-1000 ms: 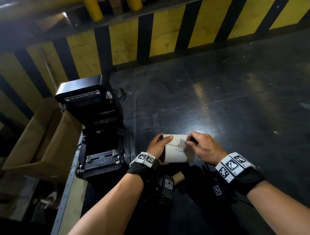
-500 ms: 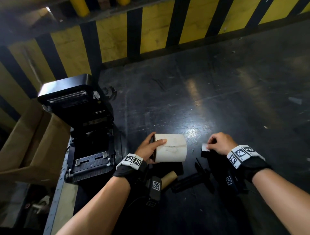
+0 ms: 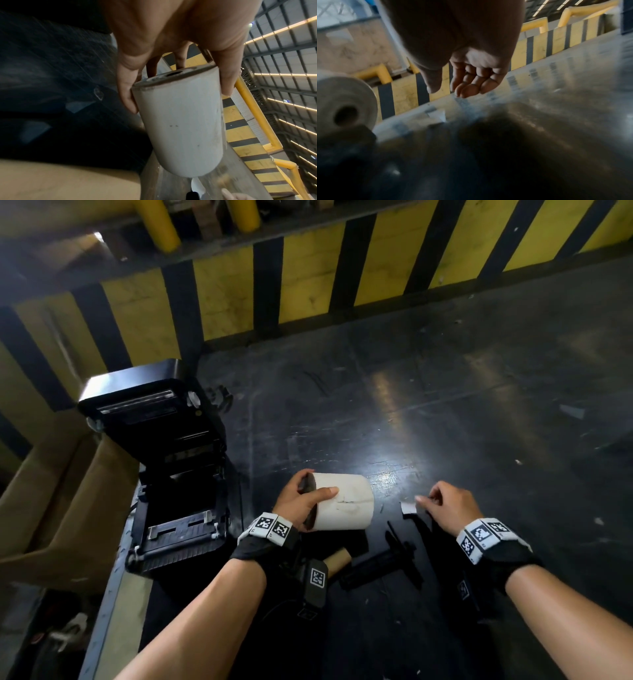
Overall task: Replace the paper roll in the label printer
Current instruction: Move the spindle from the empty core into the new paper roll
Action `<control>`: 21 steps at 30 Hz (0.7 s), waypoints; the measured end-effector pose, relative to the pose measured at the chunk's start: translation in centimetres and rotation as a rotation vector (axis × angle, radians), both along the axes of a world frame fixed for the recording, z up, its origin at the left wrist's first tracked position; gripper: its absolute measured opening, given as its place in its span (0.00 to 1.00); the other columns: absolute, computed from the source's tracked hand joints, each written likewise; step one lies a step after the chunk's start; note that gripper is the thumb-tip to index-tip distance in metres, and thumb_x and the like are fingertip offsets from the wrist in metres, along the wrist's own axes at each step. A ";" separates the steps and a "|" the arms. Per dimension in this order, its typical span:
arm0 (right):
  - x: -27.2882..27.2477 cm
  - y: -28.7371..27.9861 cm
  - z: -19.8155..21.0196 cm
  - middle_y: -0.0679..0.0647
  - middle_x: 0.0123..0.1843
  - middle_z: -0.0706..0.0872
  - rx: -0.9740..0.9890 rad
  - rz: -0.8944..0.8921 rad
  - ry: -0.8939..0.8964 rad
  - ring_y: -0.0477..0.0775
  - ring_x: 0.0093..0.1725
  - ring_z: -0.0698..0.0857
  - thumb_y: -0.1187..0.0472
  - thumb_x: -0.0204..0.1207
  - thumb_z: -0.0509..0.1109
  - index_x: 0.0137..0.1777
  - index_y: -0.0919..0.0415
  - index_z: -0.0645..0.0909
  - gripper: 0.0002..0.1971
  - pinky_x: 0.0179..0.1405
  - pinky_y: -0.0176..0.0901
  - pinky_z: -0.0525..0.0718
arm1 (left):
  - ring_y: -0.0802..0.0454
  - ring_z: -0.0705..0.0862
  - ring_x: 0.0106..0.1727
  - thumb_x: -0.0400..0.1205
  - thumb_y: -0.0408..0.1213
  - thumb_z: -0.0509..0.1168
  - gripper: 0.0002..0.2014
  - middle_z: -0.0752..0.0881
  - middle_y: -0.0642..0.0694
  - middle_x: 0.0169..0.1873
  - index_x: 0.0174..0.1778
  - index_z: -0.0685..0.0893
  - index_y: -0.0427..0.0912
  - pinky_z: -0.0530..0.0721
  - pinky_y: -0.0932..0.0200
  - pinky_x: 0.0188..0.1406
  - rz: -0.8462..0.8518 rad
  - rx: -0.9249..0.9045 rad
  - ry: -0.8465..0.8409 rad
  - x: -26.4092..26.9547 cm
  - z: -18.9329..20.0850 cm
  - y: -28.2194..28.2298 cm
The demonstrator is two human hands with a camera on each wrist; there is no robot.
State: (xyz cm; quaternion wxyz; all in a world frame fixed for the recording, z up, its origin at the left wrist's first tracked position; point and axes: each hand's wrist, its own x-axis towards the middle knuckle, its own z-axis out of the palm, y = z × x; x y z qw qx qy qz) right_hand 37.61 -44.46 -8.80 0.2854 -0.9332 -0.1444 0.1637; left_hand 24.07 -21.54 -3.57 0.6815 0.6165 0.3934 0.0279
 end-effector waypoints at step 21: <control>-9.0 -1.8 -0.9 0.68 0.51 0.89 0.180 -0.039 0.177 0.60 0.49 0.86 0.63 0.67 0.77 0.51 0.70 0.85 0.14 0.39 0.32 0.78 | 0.43 0.86 0.51 0.70 0.34 0.76 0.14 0.85 0.44 0.48 0.47 0.82 0.53 0.86 0.37 0.54 -0.013 0.106 -0.241 -8.3 5.0 0.8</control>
